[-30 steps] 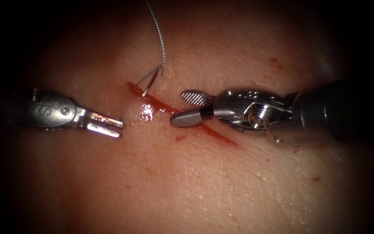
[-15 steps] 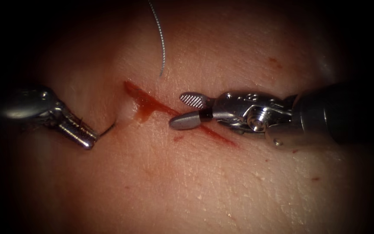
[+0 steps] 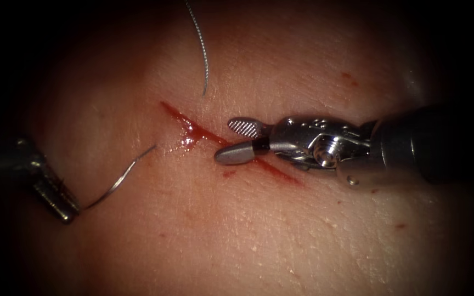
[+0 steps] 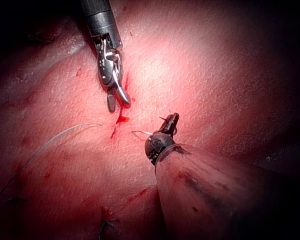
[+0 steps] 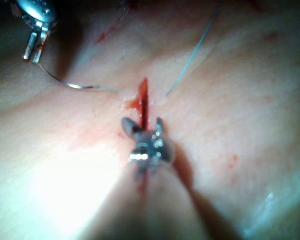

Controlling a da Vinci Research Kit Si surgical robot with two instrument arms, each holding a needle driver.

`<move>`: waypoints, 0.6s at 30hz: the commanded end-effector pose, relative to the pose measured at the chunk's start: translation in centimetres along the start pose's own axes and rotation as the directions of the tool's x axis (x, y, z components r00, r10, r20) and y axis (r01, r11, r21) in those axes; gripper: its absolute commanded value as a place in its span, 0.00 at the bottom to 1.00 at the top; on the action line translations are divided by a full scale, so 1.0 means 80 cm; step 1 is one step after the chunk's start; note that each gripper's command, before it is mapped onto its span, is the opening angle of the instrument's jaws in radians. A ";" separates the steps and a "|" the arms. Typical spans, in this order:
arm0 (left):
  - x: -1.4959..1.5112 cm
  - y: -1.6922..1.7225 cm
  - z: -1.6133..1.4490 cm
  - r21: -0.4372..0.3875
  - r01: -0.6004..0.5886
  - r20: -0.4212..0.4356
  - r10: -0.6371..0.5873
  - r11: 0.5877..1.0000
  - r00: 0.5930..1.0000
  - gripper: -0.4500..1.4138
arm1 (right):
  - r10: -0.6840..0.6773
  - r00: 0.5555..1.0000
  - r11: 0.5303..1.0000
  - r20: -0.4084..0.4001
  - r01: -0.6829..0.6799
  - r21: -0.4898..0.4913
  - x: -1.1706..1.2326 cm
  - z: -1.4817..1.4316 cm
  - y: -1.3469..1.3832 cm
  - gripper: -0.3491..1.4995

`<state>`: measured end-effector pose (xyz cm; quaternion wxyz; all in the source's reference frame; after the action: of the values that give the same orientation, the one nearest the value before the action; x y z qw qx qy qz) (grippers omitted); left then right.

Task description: Wound Closure

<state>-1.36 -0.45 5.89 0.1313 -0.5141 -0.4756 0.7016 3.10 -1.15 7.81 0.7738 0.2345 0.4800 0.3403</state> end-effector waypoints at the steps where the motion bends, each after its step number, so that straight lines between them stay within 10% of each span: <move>1: 0.0001 -0.0005 0.0003 0.020 -0.025 -0.007 0.025 1.000 1.000 0.00 | 0.000 1.000 1.000 0.001 0.000 0.006 -0.0006 0.0010 -0.0007 0.86; 18: 0.0130 -0.0009 -0.0088 0.409 -0.306 -0.069 0.364 0.860 0.929 0.00 | -0.254 0.967 0.961 -0.005 0.251 -0.119 0.0087 -0.0031 -0.0091 0.76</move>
<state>-1.17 0.75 5.21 0.1434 -0.6038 -0.2056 0.7567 3.22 -1.03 6.80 0.8201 0.1181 0.4910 0.2690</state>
